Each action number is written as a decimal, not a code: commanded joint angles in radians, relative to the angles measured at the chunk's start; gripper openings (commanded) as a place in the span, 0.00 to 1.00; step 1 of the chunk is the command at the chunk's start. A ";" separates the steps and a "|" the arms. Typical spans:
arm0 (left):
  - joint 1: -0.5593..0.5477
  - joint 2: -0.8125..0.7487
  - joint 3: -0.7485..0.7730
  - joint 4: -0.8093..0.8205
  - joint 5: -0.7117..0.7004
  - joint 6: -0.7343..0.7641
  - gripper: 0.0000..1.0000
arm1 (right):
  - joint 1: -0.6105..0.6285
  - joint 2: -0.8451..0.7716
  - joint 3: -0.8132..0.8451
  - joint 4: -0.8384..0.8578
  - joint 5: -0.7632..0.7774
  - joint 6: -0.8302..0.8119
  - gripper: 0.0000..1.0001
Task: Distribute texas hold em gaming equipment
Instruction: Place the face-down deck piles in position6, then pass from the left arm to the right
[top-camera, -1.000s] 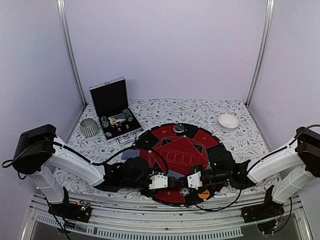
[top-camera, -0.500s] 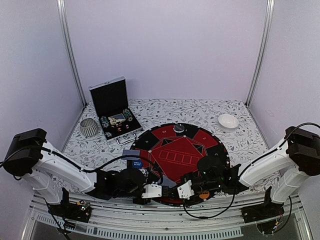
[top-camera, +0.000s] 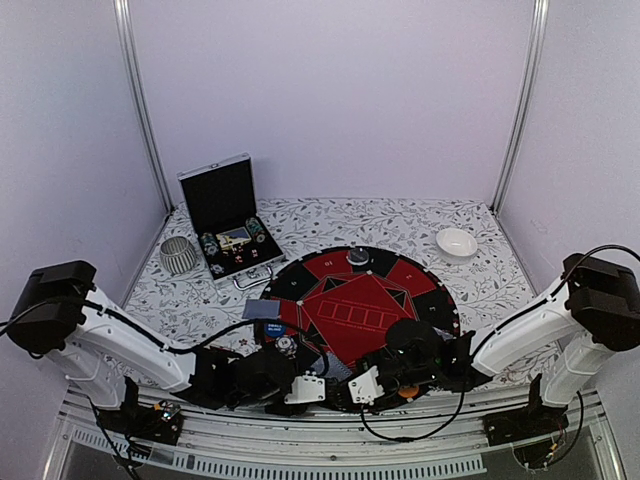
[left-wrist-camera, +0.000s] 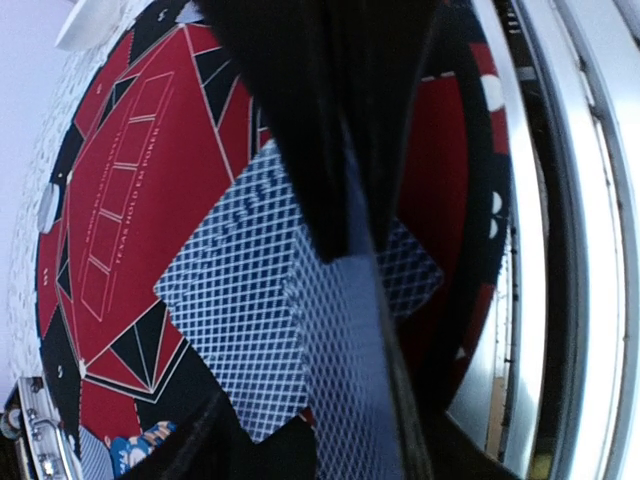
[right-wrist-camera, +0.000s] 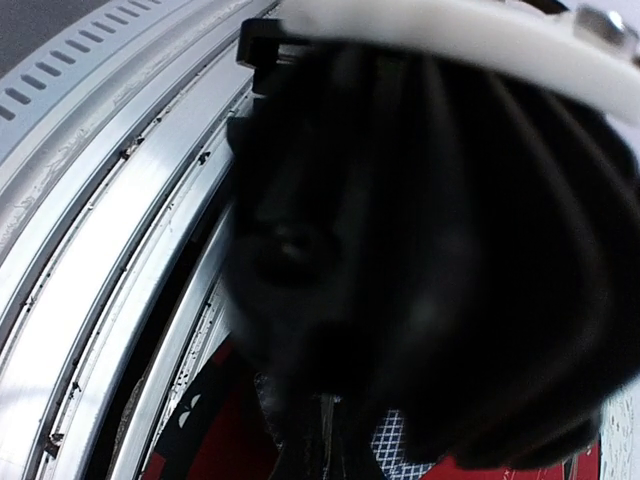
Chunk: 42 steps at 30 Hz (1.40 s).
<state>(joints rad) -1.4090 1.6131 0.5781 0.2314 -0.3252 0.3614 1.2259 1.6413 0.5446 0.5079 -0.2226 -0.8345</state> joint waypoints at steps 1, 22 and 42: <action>-0.011 -0.056 -0.020 -0.052 -0.004 -0.017 0.66 | 0.007 -0.004 0.025 -0.028 0.016 0.002 0.02; -0.014 -0.308 -0.081 0.019 0.068 -0.010 0.34 | 0.010 -0.204 0.106 -0.273 0.082 0.264 0.02; -0.081 -0.442 -0.114 0.168 -0.181 0.309 0.00 | -0.021 -0.595 0.132 -0.244 0.126 0.659 1.00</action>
<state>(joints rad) -1.4464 1.2381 0.4957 0.2779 -0.3733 0.5144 1.2278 1.1584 0.6346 0.2184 -0.1314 -0.3965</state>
